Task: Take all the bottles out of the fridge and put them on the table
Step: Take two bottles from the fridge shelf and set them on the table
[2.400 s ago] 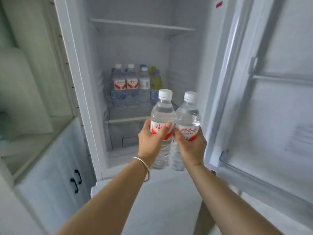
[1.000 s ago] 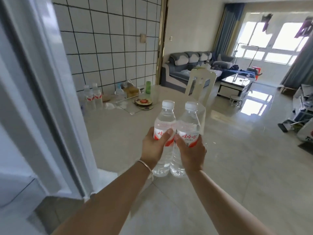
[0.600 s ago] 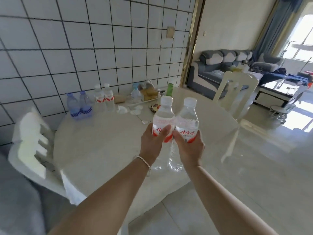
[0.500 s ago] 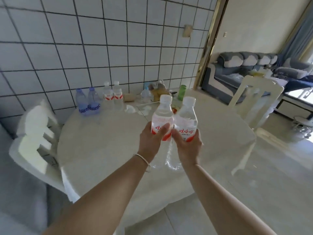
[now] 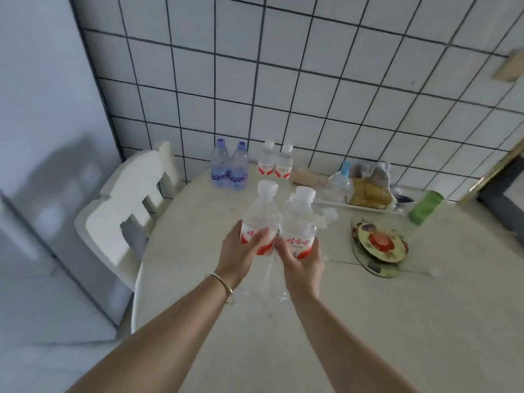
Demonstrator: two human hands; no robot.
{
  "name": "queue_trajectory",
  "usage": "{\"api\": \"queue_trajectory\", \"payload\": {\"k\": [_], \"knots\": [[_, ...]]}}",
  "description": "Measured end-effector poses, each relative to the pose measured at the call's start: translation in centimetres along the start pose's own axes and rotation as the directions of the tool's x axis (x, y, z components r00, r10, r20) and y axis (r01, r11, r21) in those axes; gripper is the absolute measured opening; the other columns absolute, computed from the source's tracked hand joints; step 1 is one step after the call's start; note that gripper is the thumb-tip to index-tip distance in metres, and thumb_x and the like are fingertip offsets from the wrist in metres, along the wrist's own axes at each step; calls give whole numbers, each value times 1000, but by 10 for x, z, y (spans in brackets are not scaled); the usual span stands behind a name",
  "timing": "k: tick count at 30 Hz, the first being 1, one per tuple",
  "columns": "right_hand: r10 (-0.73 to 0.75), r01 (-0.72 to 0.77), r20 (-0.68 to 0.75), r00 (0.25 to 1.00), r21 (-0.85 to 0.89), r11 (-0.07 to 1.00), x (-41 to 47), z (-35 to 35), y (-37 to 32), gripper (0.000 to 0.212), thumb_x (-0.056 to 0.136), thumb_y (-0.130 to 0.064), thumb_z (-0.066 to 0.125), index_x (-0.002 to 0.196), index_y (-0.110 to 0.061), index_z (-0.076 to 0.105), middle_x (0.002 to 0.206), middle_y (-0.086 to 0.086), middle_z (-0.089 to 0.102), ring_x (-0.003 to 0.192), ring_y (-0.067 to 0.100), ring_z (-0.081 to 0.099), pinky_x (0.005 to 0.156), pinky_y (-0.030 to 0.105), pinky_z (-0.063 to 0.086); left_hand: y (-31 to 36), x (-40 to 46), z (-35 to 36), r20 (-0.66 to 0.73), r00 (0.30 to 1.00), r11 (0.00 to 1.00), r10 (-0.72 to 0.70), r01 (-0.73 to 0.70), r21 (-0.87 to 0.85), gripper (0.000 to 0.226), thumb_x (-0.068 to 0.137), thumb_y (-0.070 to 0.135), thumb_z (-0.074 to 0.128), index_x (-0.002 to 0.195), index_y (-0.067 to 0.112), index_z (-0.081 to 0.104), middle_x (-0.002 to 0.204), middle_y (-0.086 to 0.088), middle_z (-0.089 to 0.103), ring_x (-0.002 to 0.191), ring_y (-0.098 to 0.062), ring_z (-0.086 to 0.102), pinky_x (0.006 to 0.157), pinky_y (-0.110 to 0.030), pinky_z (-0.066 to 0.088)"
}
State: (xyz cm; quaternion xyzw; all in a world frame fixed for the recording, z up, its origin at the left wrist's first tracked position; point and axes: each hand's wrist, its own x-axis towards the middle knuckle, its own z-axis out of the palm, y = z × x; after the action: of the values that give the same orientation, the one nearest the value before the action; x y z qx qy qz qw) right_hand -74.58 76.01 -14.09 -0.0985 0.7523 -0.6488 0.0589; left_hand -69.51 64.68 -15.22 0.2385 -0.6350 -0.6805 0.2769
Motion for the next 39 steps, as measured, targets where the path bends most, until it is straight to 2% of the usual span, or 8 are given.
{"api": "queue_trajectory", "payload": {"k": [3, 7, 11, 16, 22, 26, 33, 39], "knots": [[11, -12, 75, 997, 17, 1000, 33, 41, 3, 32, 69, -19, 81, 81, -29, 53, 69, -8, 63, 53, -7, 57, 51, 10, 45, -11, 47, -21, -69, 998, 1000, -2, 2, -2, 55, 55, 58, 65, 99, 25, 65, 96, 1, 72, 90, -17, 69, 79, -35, 55], [6, -5, 140, 990, -10, 1000, 91, 95, 6, 40, 57, -32, 83, 83, -31, 53, 73, -7, 65, 58, -7, 59, 53, 11, 47, -20, 119, -47, -97, 994, 999, 48, -46, 24, 65, 55, 57, 64, 104, 16, 65, 94, -1, 72, 85, -13, 68, 70, -20, 53], [-1, 22, 172, 985, -118, 993, 151, 143, 13, 50, 52, -37, 87, 82, -35, 48, 79, -7, 65, 65, -5, 60, 55, 11, 46, -38, 193, -75, -53, 992, 993, 116, -115, 35, 68, 60, 57, 67, 110, 11, 62, 97, -7, 71, 91, -19, 68, 77, -33, 56], [6, 36, 210, 978, -195, 980, 212, 192, 32, 58, 50, -33, 89, 86, -37, 44, 86, -14, 62, 79, 5, 61, 60, 14, 45, -56, 260, -89, -61, 976, 977, 210, -207, 48, 56, 55, 51, 72, 99, 20, 58, 87, -4, 66, 76, 0, 64, 63, -15, 51], [-71, 142, 248, 966, -280, 949, 261, 230, 64, 73, 52, -33, 89, 106, -37, 40, 93, -15, 60, 83, 7, 58, 66, 16, 42, -108, 326, -105, -68, 938, 921, 341, -318, 225, 46, 58, 49, 76, 93, 26, 57, 83, 1, 65, 73, -10, 62, 64, -32, 54], [-115, 179, 218, 969, -303, 936, 278, 247, 84, 78, 51, -30, 90, 115, -19, 48, 91, -19, 57, 86, 7, 56, 71, 14, 42, -140, 351, -106, -94, 923, 921, 374, -358, 150, 43, 64, 51, 77, 96, 29, 59, 86, -11, 66, 77, -28, 65, 65, -52, 54], [-126, 185, 205, 971, -304, 935, 291, 264, 106, 79, 46, -33, 91, 111, -14, 50, 93, -17, 56, 88, 4, 56, 70, 12, 40, -165, 369, -101, -170, 914, 929, 368, -357, 96, 46, 63, 73, 65, 98, 43, 60, 85, 15, 68, 75, -5, 64, 67, -24, 52], [-153, 205, 198, 968, -275, 939, 290, 272, 109, 88, 42, -64, 70, 111, -13, 50, 95, -10, 58, 86, -1, 57, 72, 7, 44, -174, 377, -99, -182, 909, 927, 375, -365, 85, 49, 64, 69, 68, 95, 33, 59, 88, 22, 67, 79, 3, 63, 71, -17, 50]]}}
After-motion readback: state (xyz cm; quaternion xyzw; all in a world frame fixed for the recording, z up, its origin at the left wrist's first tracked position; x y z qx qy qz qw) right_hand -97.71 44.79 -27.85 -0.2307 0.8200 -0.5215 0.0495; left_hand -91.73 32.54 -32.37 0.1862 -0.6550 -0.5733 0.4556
